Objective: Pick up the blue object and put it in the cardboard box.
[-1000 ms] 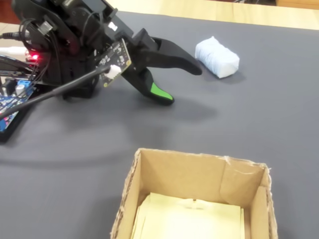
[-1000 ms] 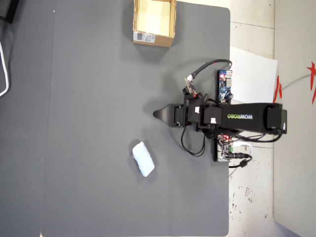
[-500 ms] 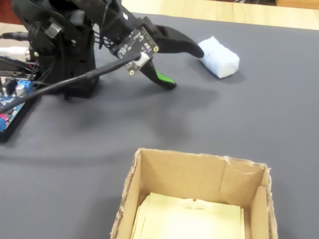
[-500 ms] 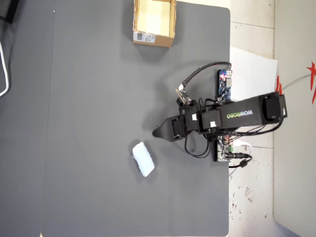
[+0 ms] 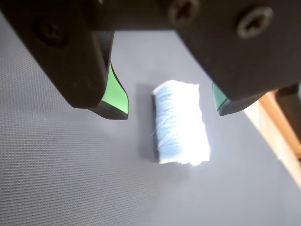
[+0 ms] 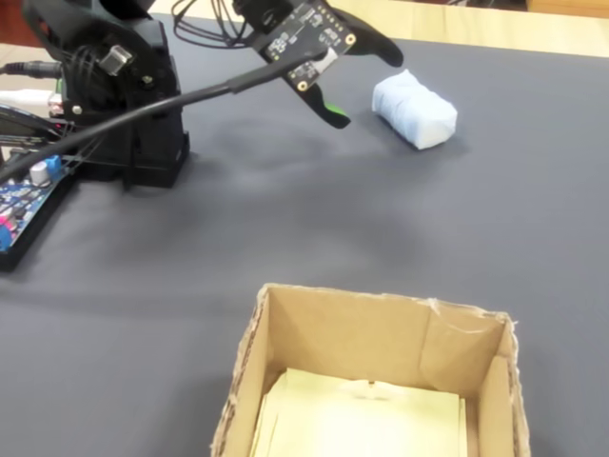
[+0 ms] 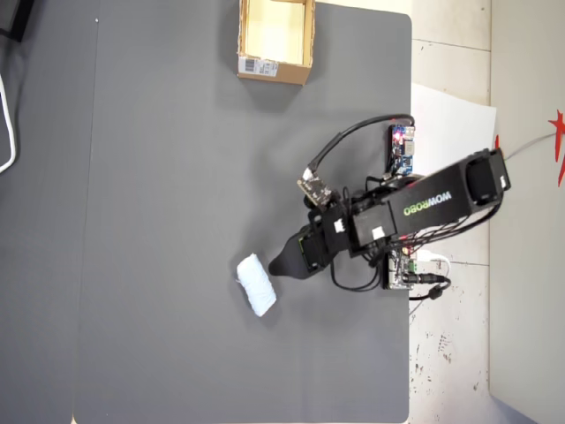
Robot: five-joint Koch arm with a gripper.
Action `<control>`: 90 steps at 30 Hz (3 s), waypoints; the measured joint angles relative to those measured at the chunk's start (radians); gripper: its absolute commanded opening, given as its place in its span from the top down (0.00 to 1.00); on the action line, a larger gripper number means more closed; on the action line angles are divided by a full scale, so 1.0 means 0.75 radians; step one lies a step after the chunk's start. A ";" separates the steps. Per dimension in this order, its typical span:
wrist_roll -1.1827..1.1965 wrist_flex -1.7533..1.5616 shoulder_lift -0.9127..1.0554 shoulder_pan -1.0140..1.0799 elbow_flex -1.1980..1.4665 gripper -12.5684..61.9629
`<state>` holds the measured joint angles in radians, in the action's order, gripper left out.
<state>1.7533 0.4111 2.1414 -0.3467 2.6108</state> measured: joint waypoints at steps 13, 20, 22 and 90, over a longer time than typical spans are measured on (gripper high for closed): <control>0.000 0.149 -0.456 -0.002 -0.413 0.38; 0.000 0.307 -0.624 -0.010 -0.577 0.38; 0.000 0.325 -0.691 -0.010 -0.589 0.38; -0.315 -0.292 0.166 0.832 0.022 0.71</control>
<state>1.5171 0.1917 2.2657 0.2777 2.6277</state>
